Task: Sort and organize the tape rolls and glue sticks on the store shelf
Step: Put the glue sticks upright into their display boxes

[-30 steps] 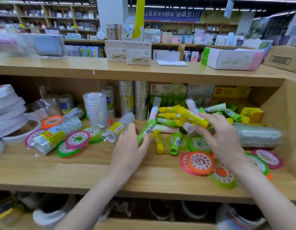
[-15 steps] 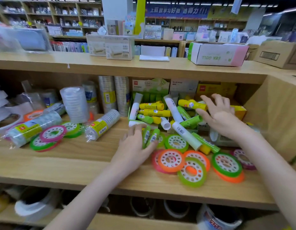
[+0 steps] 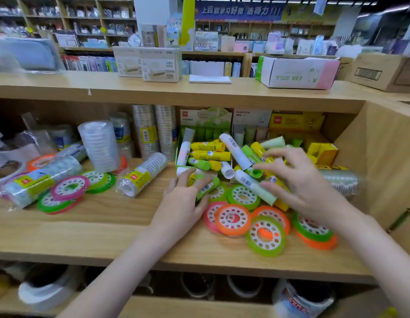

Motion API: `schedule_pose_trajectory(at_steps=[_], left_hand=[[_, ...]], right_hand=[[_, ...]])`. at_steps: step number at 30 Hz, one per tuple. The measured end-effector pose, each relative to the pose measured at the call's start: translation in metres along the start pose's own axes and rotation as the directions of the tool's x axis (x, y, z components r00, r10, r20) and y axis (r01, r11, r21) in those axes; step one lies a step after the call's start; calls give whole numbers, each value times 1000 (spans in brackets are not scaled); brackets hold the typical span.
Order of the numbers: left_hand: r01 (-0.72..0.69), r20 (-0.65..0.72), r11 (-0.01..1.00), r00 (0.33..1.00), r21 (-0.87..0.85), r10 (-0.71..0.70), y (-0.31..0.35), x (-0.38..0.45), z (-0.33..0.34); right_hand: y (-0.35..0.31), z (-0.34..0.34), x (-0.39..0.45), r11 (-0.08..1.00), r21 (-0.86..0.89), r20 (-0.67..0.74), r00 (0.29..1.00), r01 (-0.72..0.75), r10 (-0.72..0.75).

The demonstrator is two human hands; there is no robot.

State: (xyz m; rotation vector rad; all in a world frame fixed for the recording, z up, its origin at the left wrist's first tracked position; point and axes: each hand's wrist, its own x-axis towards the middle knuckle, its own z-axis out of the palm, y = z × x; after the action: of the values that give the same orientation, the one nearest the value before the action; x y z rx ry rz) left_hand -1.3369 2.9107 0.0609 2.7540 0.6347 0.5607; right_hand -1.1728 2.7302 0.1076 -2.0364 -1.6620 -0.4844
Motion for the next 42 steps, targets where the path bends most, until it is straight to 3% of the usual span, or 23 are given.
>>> schedule_pose_trajectory(at_steps=[3,6,8,13,18,22,25,29,35,42], left_hand=[[-95,-37,995,995,-24,94,-10,0,-5],[-128,-115,990,986,-61,120,-24,-2,-8],[-107,-130,994,986,-24,103,-31,-2,-11],[-51,-76,993,995,108,59,-41,-5,-16],[-38,-33,999,999,12,38,-47,-6,-8],[-48,-53,994,998,-98,43,-53,-2,-11],[-51,-87,991,995,-123,40,-56,-1,-14],[-89,-31,982,996,-165,85,-55,-3,-17],[-316,-115,949,943,-3,313,-53,-9,-17],[-490,-54,848,870,-202,490,-25,-22,-15]], right_hand=[[-17,15,-25,993,-116,-18,999,40,-42],[-34,24,-30,998,-53,5,1000,23,-23],[-47,33,-29,999,6,100,994,-39,38],[-69,41,-21,976,-173,370,910,-131,188],[-79,51,-4,970,-213,429,880,-120,203],[-82,61,8,965,-257,414,895,-59,165],[-78,59,6,991,-130,384,921,-15,65],[-66,55,4,999,21,276,961,26,-31],[-60,40,6,997,82,298,954,14,-38],[-40,-7,-35,991,92,106,990,-101,91]])
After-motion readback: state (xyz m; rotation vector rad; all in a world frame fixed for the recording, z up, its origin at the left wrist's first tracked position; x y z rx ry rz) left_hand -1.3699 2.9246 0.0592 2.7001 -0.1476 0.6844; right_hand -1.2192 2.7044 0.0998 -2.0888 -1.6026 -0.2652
